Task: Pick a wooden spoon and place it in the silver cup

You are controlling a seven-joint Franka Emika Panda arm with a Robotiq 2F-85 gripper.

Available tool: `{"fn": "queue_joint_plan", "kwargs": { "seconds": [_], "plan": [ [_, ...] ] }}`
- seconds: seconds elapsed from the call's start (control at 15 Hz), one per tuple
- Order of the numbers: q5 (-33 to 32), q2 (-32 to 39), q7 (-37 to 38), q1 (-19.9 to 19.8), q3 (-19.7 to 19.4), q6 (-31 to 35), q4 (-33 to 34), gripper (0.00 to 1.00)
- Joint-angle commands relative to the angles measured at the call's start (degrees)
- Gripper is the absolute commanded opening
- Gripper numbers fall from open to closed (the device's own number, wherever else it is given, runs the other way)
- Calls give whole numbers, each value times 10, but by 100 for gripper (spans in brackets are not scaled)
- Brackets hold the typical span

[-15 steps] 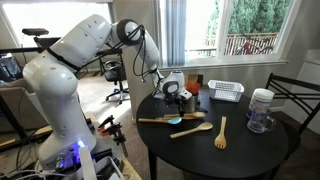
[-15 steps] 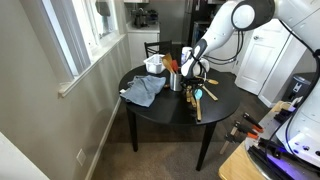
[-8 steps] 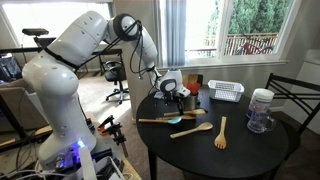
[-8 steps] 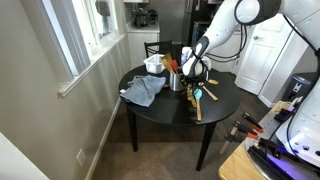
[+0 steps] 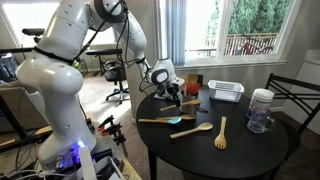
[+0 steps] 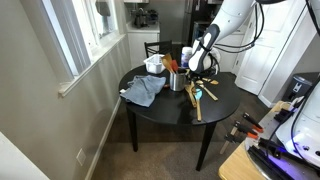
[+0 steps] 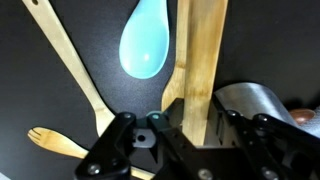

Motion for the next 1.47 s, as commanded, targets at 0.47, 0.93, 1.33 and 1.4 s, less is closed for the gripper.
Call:
{"fn": "queue_joint_plan", "kwargs": {
  "seconds": [0.47,0.93,1.33,1.4],
  "plan": [
    [-92,-56,96,139,-137,-4,-71,12],
    [-118,-49,141,263,-259,-17,-69,12],
    [-118,-14,172,368,-355,-34,-61,12],
    [-118,-4,179,384,-370,-41,-60,12]
  ]
}}
